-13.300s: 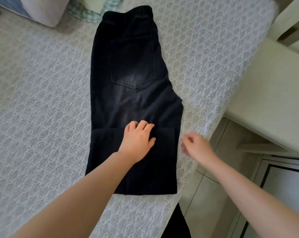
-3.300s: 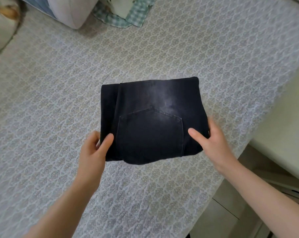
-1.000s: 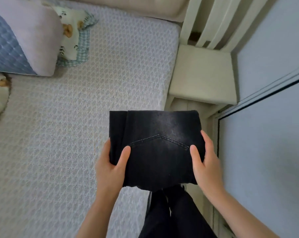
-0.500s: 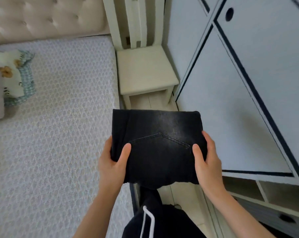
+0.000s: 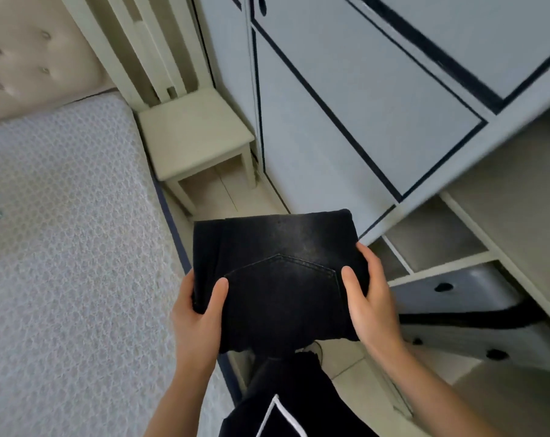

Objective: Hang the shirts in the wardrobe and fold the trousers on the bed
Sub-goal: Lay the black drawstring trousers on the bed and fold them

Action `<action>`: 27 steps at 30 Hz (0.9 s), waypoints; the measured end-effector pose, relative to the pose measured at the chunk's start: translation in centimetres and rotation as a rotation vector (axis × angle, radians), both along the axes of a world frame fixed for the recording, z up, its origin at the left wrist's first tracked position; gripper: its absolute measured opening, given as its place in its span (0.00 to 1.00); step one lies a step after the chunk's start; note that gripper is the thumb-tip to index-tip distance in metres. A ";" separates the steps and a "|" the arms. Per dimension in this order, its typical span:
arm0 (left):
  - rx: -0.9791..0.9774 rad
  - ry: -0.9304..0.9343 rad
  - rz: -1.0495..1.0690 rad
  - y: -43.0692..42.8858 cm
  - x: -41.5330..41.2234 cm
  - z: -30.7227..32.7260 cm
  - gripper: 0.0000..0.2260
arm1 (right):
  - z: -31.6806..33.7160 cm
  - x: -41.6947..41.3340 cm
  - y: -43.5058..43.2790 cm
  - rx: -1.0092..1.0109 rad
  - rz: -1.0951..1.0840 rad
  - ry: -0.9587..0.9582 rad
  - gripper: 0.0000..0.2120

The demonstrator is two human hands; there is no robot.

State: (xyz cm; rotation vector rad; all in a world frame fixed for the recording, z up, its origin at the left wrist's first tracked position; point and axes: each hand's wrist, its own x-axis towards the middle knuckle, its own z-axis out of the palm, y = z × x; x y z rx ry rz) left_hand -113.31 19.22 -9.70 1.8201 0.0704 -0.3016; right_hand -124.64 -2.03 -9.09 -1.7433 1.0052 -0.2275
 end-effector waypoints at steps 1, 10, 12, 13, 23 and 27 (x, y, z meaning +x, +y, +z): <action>0.002 0.006 -0.024 -0.2 -0.8 0.1 0.11 | 0.2 -1.3 0.0 -0.002 -0.025 0.007 0.23; -0.030 0.009 -0.354 -3.9 -3.6 1.2 0.09 | 1.3 -9.6 0.2 -0.030 -0.297 -0.005 0.24; -0.029 -0.005 -0.426 -4.7 -3.9 1.5 0.08 | 1.6 -11.1 0.5 -0.040 -0.361 -0.005 0.24; -0.029 -0.013 -0.460 -5.1 -4.1 1.6 0.09 | 1.7 -11.8 0.5 -0.046 -0.385 -0.009 0.24; -0.091 -0.025 -0.662 -9.9 -9.8 3.3 0.10 | 3.6 -20.2 0.1 -0.059 -0.557 -0.025 0.24; -0.099 -0.026 -0.695 -12.3 -13.8 4.3 0.09 | 4.5 -24.5 -1.5 -0.060 -0.594 -0.060 0.24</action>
